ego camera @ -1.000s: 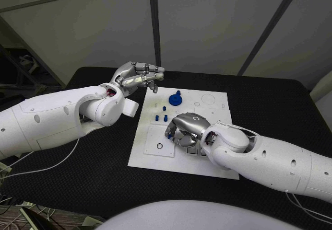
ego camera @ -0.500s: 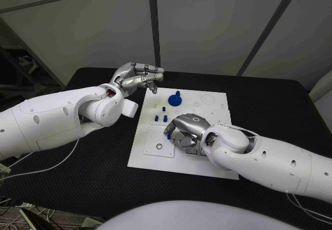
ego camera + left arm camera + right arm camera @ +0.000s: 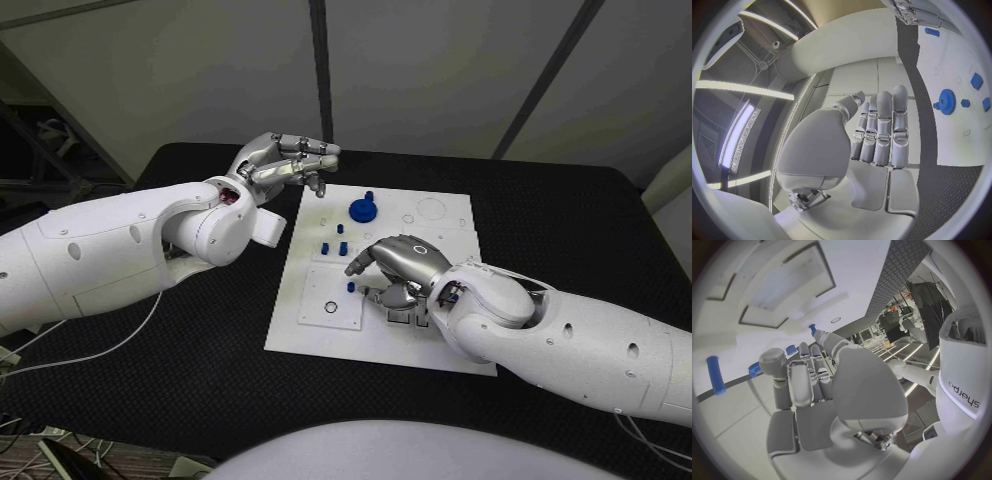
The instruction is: Assemble the parts on the task board
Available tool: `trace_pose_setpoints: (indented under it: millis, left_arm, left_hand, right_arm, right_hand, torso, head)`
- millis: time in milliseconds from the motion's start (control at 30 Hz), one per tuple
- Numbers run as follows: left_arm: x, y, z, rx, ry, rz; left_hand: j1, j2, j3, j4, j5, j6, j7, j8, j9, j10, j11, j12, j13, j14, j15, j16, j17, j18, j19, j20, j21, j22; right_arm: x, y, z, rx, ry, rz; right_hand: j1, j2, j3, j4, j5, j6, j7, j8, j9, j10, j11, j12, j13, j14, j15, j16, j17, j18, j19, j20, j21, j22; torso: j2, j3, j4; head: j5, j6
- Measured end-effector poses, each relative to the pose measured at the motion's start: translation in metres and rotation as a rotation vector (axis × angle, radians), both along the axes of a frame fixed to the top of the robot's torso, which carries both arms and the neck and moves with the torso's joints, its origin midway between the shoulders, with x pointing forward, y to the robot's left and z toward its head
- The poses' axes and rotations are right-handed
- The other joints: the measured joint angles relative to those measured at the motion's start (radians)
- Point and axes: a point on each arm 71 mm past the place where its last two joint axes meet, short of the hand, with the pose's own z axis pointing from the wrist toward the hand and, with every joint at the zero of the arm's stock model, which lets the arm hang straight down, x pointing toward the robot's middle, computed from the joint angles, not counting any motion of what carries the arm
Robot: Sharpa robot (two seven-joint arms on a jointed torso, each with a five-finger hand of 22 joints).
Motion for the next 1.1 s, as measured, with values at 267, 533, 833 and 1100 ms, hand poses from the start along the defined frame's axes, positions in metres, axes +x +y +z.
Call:
trace_pose_setpoints:
  millis: [267,533,833,1100]
  left_arm:
    - [0.0,0.001,0.0,0.001,0.003,-0.002]
    - [0.0,0.002,-0.001,0.002,0.006,-0.003]
    - [0.0,0.002,-0.001,0.001,0.007,-0.006]
    - [0.0,0.001,-0.001,0.001,0.008,-0.008]
  left_hand:
    - [0.0,0.0,0.0,0.0,0.0,0.0,0.0,0.0,0.0,0.0,0.0,0.0,0.0,0.0,0.0,0.0,0.0,0.0,0.0,0.0,0.0,0.0]
    - [0.0,0.0,0.0,0.0,0.0,0.0,0.0,0.0,0.0,0.0,0.0,0.0,0.0,0.0,0.0,0.0,0.0,0.0,0.0,0.0,0.0,0.0]
    - [0.0,0.0,0.0,0.0,0.0,0.0,0.0,0.0,0.0,-0.004,0.004,0.004,0.0,0.0,0.0,0.0,0.0,0.0,0.0,0.0,-0.004,-0.001]
    - [0.0,0.0,0.0,0.0,0.0,0.0,0.0,0.0,0.0,-0.004,0.004,0.004,0.0,0.0,0.0,0.0,0.0,0.0,0.0,0.0,-0.004,-0.001]
  right_arm:
    - [-0.004,-0.02,0.017,0.06,-0.035,-0.026]
    - [0.019,-0.06,0.041,0.057,-0.044,-0.124]
    - [0.036,-0.09,0.04,-0.009,0.011,-0.194]
    - [0.04,-0.091,0.034,-0.077,0.042,-0.188]
  right_hand:
    - [0.0,0.0,0.0,0.0,0.005,0.007,0.0,0.004,0.0,0.004,-0.004,0.008,0.001,0.0,0.0,0.004,0.007,0.0,0.0,0.0,0.0,0.005]
    - [0.0,0.0,-0.012,0.006,0.01,0.007,0.0,0.004,-0.004,-0.015,-0.004,0.012,-0.006,0.0,0.0,0.004,0.001,0.0,-0.002,0.002,-0.001,-0.005]
    - [-0.003,-0.003,-0.04,0.001,0.014,-0.017,0.005,0.004,-0.017,-0.072,0.01,0.017,-0.025,0.002,0.009,-0.015,-0.036,0.0,-0.038,0.016,-0.039,-0.056]
    - [-0.003,-0.003,-0.057,0.004,0.002,-0.02,0.001,0.004,-0.019,-0.079,0.011,0.031,-0.028,0.002,0.009,-0.015,-0.036,0.0,-0.038,0.016,-0.039,-0.058]
  torso:
    - [-0.001,-0.0007,0.0001]
    - [-0.001,-0.0016,0.0001]
    - [0.0,-0.0016,-0.0002]
    - [0.001,-0.0014,0.0017]
  head:
    - [-0.005,0.006]
    - [-0.018,0.014]
    - [-0.031,0.02]
    - [-0.033,0.021]
